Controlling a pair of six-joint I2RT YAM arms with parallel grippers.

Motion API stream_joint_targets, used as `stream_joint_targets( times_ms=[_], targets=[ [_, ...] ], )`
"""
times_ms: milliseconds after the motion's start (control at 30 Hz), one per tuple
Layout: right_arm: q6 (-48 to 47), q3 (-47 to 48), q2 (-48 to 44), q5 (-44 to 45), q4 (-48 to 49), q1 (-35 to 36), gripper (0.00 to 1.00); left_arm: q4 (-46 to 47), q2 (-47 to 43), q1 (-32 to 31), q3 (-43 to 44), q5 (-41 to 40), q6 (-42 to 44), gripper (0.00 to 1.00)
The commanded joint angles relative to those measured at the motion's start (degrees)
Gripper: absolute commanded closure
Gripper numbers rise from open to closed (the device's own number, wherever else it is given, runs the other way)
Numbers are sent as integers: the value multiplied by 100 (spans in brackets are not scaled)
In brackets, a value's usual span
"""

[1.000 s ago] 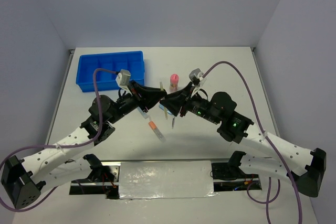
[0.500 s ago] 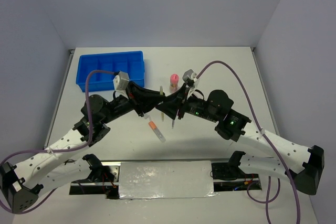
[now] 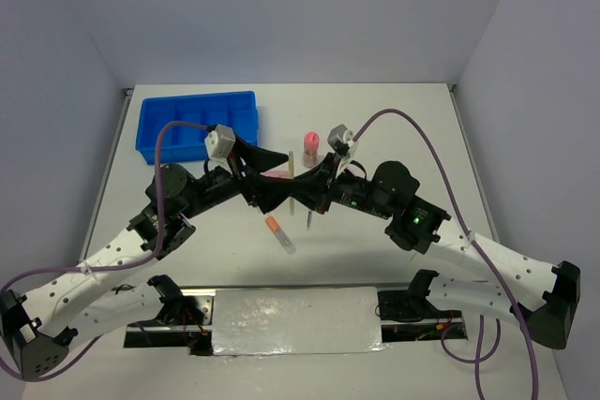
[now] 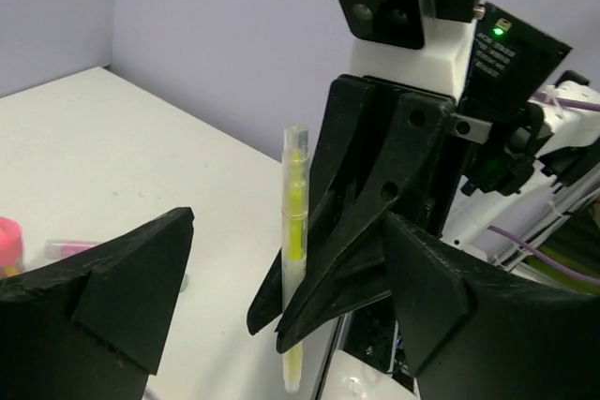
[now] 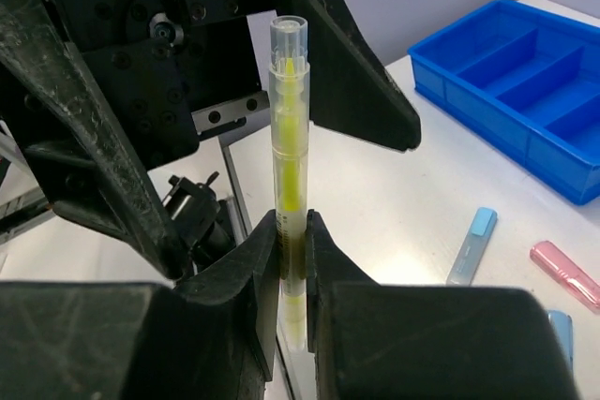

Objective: Sort the stationery into containers
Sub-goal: Close the pen cap on the pen.

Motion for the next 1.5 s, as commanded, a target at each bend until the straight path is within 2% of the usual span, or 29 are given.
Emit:
stream_joint_targets(
  times_ms=[0,167,400,567,633,767,867,1033,1067,1233,1467],
  targets=[
    [-110,283,-102,156,60,20,100,-391,-93,-26,442,-362,328,6],
    [-137,336,38,147,-81,12,100,-525,-14,-26,864,-354,390,7],
    [-146,450,135,129,-230,20,100,-595,354,-26,1269,-319,328,22],
    [-163,485,91,156,-283,20,100,-622,469,-26,1208,-319,241,36],
    [-172,512,100,182,-318,20,100,-613,487,-26,1155,-310,214,38],
    [-163,503,109,261,-292,20,100,-630,513,-26,1093,-240,135,50],
    [-146,529,126,296,-266,20,100,-639,575,-26,1041,-161,30,68],
    [-154,679,161,410,-292,20,100,-622,671,-26,865,-64,-164,92],
    [-163,714,162,419,-292,20,100,-648,671,-26,847,-82,-190,100],
    [-382,1135,179,577,-415,12,100,-648,645,-26,531,-117,-409,100],
    [-962,2627,574,692,-819,-23,100,-183,619,-193,-373,77,-893,100]
  ],
)
